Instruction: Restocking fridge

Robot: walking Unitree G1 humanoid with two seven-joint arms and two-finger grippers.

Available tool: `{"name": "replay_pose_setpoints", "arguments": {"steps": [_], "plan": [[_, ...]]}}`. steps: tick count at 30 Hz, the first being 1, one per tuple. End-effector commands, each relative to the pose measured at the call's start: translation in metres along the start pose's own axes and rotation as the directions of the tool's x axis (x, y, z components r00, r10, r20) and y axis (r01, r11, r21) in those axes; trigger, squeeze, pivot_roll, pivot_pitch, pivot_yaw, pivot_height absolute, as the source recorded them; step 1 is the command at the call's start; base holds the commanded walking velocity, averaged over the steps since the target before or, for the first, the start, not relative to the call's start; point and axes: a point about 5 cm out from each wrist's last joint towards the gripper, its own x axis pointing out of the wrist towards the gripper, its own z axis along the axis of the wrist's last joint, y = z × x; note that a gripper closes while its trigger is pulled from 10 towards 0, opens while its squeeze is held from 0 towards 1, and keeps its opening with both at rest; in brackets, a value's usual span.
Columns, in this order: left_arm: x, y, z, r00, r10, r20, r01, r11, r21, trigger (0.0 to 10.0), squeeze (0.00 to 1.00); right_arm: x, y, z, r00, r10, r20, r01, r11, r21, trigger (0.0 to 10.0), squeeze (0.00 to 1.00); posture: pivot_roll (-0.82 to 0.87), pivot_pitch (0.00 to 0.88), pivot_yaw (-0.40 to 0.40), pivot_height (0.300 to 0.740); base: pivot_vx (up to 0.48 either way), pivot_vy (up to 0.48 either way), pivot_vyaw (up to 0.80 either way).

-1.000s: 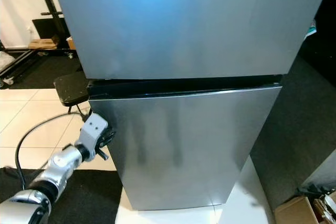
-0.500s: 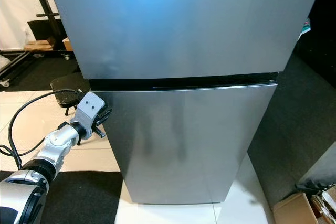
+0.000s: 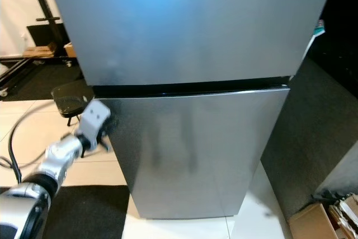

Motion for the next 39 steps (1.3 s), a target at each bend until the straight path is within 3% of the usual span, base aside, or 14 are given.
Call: {"name": "replay_pose_setpoints", "arguments": {"steps": [1, 2, 4, 7, 11, 13, 15, 16, 19, 22, 27, 34, 39], "plan": [[-0.010, -0.029, -0.040, 0.985, -0.110, -0.134, 0.097, 0.990, -0.104, 10.0, 0.00, 0.002, 0.007, 0.005, 1.000, 0.024, 0.002, -0.024, 0.999, -0.034, 10.0, 0.00, -0.10, 0.000, 0.046, 0.740, 0.000, 0.000, 0.00], [-0.010, -0.029, -0.040, 0.985, -0.110, -0.134, 0.097, 0.990, -0.104, 10.0, 0.00, 0.002, 0.007, 0.005, 1.000, 0.024, 0.002, -0.024, 0.999, -0.034, 10.0, 0.00, -0.10, 0.000, 0.046, 0.740, 0.000, 0.000, 0.00], [-0.027, -0.051, -0.077, 0.961, -0.132, -0.243, 0.081, 0.974, -0.210, 10.0, 0.00, 0.003, 0.010, 0.010, 0.999, 0.034, 0.009, -0.033, 0.998, -0.047, 10.0, 0.00, -0.09, 0.000, 0.040, 0.740, 0.000, 0.000, 0.00], [-0.049, -0.069, -0.111, 0.935, -0.094, -0.341, -0.024, 0.945, -0.326, 10.0, 0.00, 0.005, 0.013, 0.018, 0.999, 0.042, 0.022, -0.041, 0.997, -0.059, 10.0, 0.00, -0.08, 0.000, 0.035, 0.740, 0.000, 0.000, 0.00], [-0.057, -0.073, -0.120, 0.927, -0.066, -0.368, -0.079, 0.928, -0.365, 10.0, 0.00, 0.005, 0.013, 0.020, 0.999, 0.044, 0.026, -0.042, 0.997, -0.065, 10.0, 0.00, -0.07, 0.000, 0.031, 0.740, 0.000, 0.000, 0.00], [-0.082, -0.084, -0.147, 0.888, 0.022, -0.459, -0.270, 0.832, -0.484, 10.0, 0.00, 0.006, 0.014, 0.027, 0.997, 0.058, 0.042, -0.054, 0.995, -0.090, 10.0, 0.00, -0.05, 0.000, 0.017, 0.740, 0.000, 0.000, 0.00], [-0.107, -0.098, -0.169, 0.830, 0.064, -0.554, -0.415, 0.735, -0.536, 10.0, 0.00, 0.006, 0.015, 0.033, 0.995, 0.082, 0.059, -0.076, 0.992, -0.104, 10.0, 0.00, -0.04, 0.000, 0.010, 0.740, 0.000, 0.000, 0.29], [-0.107, -0.098, -0.169, 0.830, 0.064, -0.554, -0.415, 0.735, -0.536, 10.0, 0.00, 0.006, 0.015, 0.033, 0.995, 0.082, 0.059, -0.076, 0.992, -0.104, 10.0, 0.00, -0.04, 0.000, 0.010, 0.740, 0.000, 0.000, 0.59], [-0.132, -0.122, -0.189, 0.748, 0.060, -0.660, -0.518, 0.676, -0.525, 10.0, 0.00, 0.007, 0.017, 0.039, 0.993, 0.102, 0.064, -0.092, 0.986, -0.136, 10.0, 0.00, -0.03, 0.000, -0.002, 0.740, 0.000, 0.000, 0.80], [-0.138, -0.133, -0.194, 0.724, 0.049, -0.688, -0.534, 0.670, -0.515, 10.0, 0.00, 0.008, 0.016, 0.044, 0.992, 0.106, 0.067, -0.095, 0.984, -0.149, 10.0, 0.00, -0.03, 0.000, -0.007, 0.740, 0.000, 0.000, 0.80], [-0.131, -0.138, -0.191, 0.732, 0.044, -0.680, -0.522, 0.677, -0.518, 10.0, 0.00, 0.008, 0.015, 0.048, 0.992, 0.110, 0.067, -0.098, 0.981, -0.166, 10.0, 0.00, -0.01, 0.000, -0.022, 0.740, 0.000, 0.000, 0.80], [-0.117, -0.134, -0.183, 0.750, 0.038, -0.661, -0.476, 0.724, -0.499, 10.0, 0.00, 0.009, 0.015, 0.052, 0.991, 0.113, 0.069, -0.099, 0.979, -0.179, 10.0, 0.00, -0.01, 0.000, -0.023, 0.740, 0.000, 0.000, 0.80], [-0.114, -0.132, -0.182, 0.746, 0.044, -0.664, -0.479, 0.729, -0.490, 10.0, 0.00, 0.009, 0.014, 0.055, 0.991, 0.115, 0.072, -0.100, 0.978, -0.182, 10.0, 0.00, -0.01, 0.000, -0.024, 0.740, 0.000, 0.000, 0.80]]}}
